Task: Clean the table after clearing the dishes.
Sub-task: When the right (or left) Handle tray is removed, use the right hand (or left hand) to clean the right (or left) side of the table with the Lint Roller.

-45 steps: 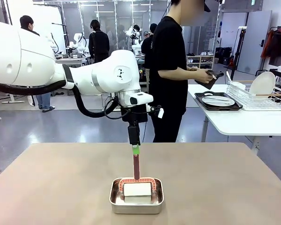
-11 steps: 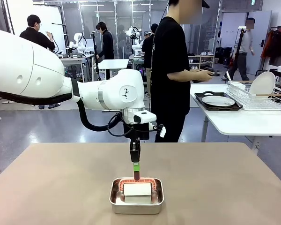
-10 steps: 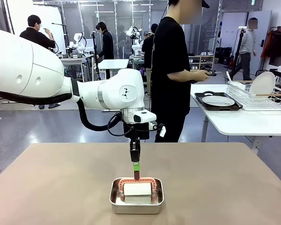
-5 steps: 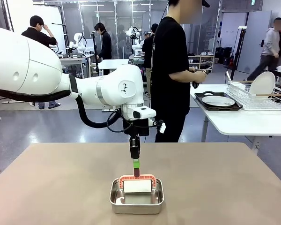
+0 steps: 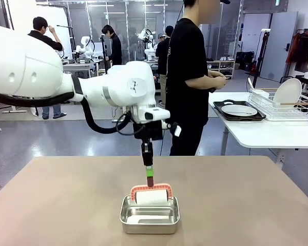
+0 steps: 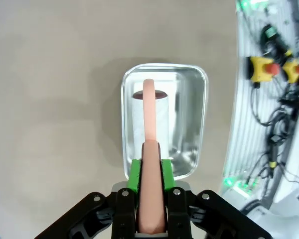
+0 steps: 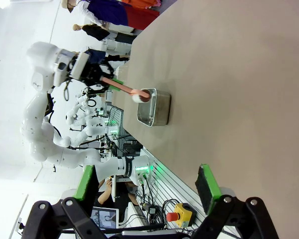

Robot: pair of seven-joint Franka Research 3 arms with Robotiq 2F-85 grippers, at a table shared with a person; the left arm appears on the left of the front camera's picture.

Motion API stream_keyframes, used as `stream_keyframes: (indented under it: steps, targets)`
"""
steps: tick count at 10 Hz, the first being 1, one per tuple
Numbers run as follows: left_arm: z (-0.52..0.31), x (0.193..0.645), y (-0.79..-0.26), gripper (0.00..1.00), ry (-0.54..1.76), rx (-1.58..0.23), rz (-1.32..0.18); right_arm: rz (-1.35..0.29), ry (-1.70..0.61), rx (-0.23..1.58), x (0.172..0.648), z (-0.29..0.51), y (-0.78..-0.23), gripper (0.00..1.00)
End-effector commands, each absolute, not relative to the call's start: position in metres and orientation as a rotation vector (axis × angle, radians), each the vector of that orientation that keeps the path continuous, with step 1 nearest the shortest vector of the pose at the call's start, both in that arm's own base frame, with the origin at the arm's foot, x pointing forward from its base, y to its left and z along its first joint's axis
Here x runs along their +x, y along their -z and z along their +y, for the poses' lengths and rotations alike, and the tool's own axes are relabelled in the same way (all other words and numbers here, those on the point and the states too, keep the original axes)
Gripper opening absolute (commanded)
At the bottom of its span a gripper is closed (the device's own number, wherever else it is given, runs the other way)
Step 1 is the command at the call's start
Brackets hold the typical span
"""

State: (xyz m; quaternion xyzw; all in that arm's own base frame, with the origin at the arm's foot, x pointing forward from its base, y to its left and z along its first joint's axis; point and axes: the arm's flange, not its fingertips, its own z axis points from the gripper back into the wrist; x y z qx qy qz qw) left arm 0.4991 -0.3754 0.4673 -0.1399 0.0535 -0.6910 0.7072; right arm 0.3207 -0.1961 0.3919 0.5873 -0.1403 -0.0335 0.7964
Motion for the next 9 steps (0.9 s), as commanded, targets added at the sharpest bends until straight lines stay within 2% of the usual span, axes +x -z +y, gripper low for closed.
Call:
stream_keyframes:
  steps: [1, 4, 6, 8, 9]
  targets:
    - [-0.345, 0.479, -0.516, 0.02, 1.337, -0.383, 0.148, -0.311, 0.075, 1.258, 0.320, -0.195, -0.393, 1.00]
    - [-0.290, 0.470, -0.538, 0.02, 1.027, -0.346, 0.000, -0.311, 0.075, 1.258, 0.320, -0.195, -0.393, 1.00]
    - [-0.249, 0.449, -0.540, 0.02, 0.773, -0.334, -0.085, -0.311, 0.075, 1.258, 0.320, -0.195, -0.393, 1.00]
    - [-0.233, 0.427, -0.536, 0.02, 0.463, -0.221, -0.083, -0.311, 0.075, 1.258, 0.320, -0.195, -0.393, 1.00]
    - [-0.231, 0.417, -0.536, 0.02, 0.387, -0.217, -0.068, -0.311, 0.075, 1.258, 0.320, -0.195, -0.393, 1.00]
